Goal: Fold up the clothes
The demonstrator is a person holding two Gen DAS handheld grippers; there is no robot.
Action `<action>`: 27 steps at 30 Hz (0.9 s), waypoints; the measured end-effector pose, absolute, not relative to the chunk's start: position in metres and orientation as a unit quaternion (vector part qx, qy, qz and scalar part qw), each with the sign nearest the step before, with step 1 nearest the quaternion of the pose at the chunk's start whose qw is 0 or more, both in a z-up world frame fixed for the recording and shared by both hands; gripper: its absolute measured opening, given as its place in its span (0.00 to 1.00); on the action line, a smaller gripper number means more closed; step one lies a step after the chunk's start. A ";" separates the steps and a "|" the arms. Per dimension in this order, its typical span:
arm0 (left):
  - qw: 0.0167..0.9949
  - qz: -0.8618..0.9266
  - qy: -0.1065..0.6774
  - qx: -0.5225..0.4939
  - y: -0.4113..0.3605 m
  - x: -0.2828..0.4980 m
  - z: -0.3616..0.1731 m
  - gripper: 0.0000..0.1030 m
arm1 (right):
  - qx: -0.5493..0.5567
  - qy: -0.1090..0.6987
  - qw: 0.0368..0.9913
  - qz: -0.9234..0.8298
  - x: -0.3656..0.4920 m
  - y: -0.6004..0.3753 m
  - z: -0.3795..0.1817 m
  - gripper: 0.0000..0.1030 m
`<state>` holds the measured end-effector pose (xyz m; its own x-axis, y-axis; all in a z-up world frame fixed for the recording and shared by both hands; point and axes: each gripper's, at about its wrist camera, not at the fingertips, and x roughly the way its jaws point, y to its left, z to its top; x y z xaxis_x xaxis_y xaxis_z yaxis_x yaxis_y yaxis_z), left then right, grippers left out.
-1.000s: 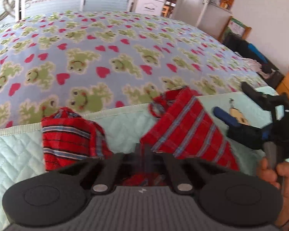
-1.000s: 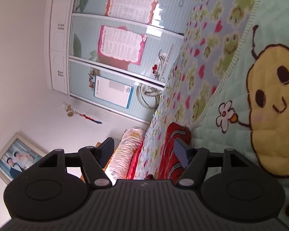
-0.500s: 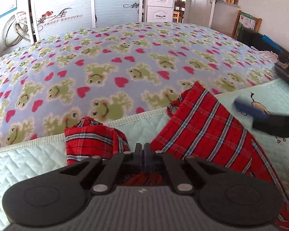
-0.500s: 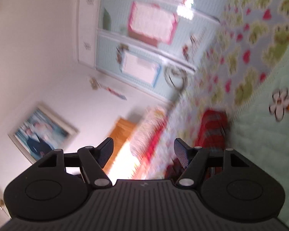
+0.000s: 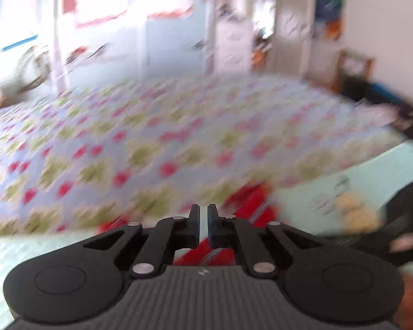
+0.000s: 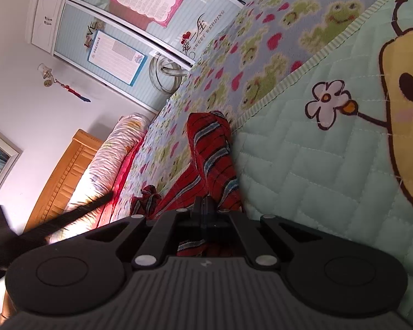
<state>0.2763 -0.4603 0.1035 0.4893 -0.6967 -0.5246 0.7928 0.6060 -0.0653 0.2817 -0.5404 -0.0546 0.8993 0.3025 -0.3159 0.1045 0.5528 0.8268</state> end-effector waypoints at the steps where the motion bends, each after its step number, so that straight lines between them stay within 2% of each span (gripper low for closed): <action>1: 0.848 -0.452 0.261 0.087 -0.471 0.275 0.105 0.07 | 0.470 0.215 0.854 0.057 0.282 -0.541 -0.055 0.00; 3: 0.825 -0.478 0.290 0.082 -0.496 0.279 0.097 0.12 | 0.470 0.211 0.856 0.046 0.280 -0.541 -0.055 0.00; 6: 0.792 -0.478 0.376 0.052 -0.528 0.300 0.059 0.12 | 0.467 0.206 0.860 0.025 0.277 -0.540 -0.052 0.00; 8: 0.781 -0.476 0.404 0.027 -0.537 0.307 0.035 0.12 | 0.464 0.203 0.862 0.011 0.275 -0.539 -0.050 0.00; 12: 0.771 -0.490 0.406 0.001 -0.547 0.308 0.019 0.12 | 0.461 0.203 0.864 -0.008 0.273 -0.539 -0.049 0.00; 17: 0.772 -0.504 0.386 0.030 -0.547 0.297 0.032 0.13 | 0.477 0.198 0.856 -0.006 0.274 -0.543 -0.053 0.00; 20: 0.782 -0.507 0.362 0.012 -0.544 0.300 0.039 0.15 | 0.482 0.196 0.854 -0.003 0.276 -0.544 -0.055 0.00; 23: 0.783 -0.486 0.389 -0.014 -0.555 0.317 0.022 0.16 | 0.484 0.195 0.853 -0.001 0.276 -0.545 -0.058 0.00; 26: 0.784 -0.466 0.407 -0.055 -0.570 0.336 0.002 0.03 | 0.483 0.195 0.854 -0.001 0.276 -0.545 -0.059 0.00; 27: 0.787 -0.456 0.410 -0.066 -0.573 0.340 0.000 0.03 | 0.482 0.194 0.854 -0.001 0.276 -0.545 -0.059 0.00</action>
